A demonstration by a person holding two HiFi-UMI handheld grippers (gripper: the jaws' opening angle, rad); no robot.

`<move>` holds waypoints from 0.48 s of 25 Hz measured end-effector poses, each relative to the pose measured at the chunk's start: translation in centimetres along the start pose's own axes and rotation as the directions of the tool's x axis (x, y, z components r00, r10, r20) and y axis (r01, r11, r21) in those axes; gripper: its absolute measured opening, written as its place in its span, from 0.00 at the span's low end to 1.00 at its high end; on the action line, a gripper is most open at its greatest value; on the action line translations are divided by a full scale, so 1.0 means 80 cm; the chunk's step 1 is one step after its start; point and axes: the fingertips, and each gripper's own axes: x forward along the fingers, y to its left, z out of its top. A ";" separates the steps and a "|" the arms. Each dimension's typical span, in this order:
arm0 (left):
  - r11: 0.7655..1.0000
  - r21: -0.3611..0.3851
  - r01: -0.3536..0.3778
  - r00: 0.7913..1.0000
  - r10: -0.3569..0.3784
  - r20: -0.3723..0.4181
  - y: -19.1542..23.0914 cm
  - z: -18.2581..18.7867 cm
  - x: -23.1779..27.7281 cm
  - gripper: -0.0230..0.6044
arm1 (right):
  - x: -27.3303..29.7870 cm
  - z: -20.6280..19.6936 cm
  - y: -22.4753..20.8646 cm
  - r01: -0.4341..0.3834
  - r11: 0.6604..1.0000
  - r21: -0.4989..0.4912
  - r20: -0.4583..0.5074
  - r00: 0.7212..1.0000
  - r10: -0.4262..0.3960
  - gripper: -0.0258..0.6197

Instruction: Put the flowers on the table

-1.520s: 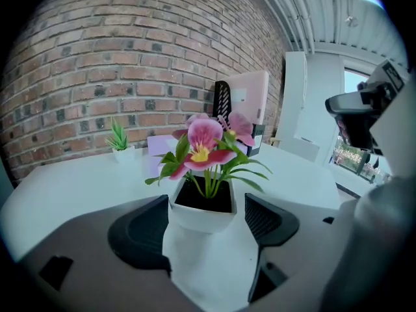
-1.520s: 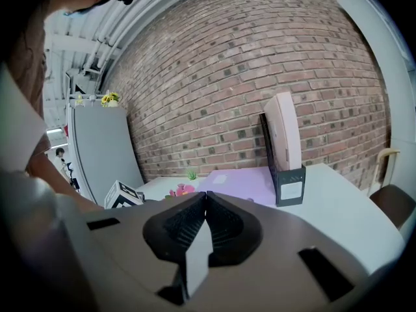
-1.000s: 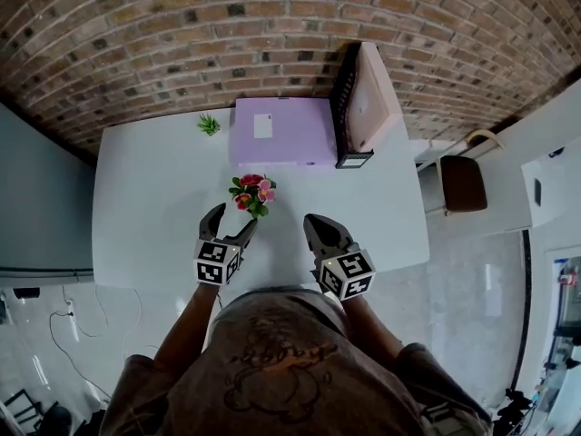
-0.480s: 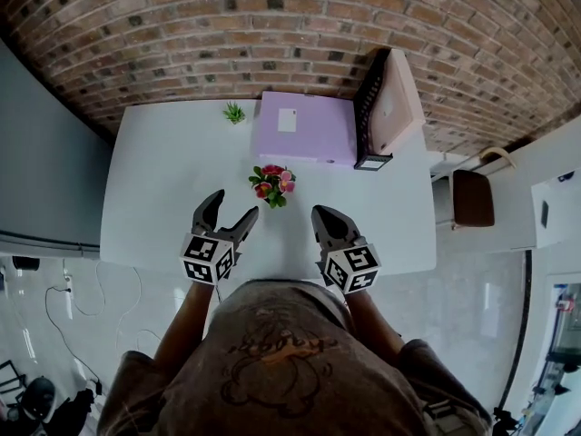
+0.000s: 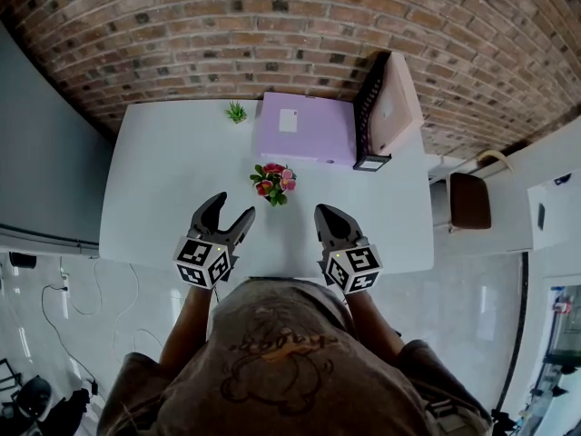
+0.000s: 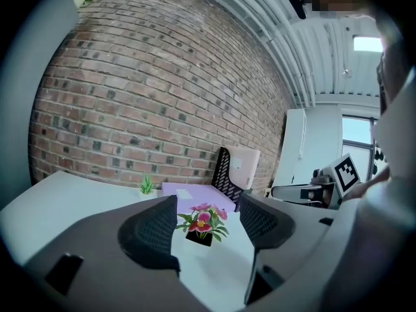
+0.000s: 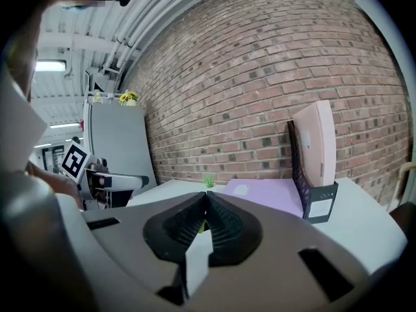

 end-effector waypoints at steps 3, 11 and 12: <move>1.000 0.014 -0.013 1.000 0.012 0.018 0.001 0.002 -0.008 0.44 | -0.004 0.000 -0.002 0.010 1.000 0.001 0.006 1.000 -0.010 0.04; 0.995 0.012 -0.097 0.992 0.096 0.077 0.022 0.015 -0.028 0.19 | -0.010 0.005 -0.005 0.022 1.000 -0.004 0.023 0.999 -0.022 0.04; 0.994 0.011 -0.111 0.991 0.109 0.080 0.027 0.015 -0.029 0.17 | -0.010 0.006 -0.007 0.025 1.000 -0.004 0.026 0.999 -0.025 0.04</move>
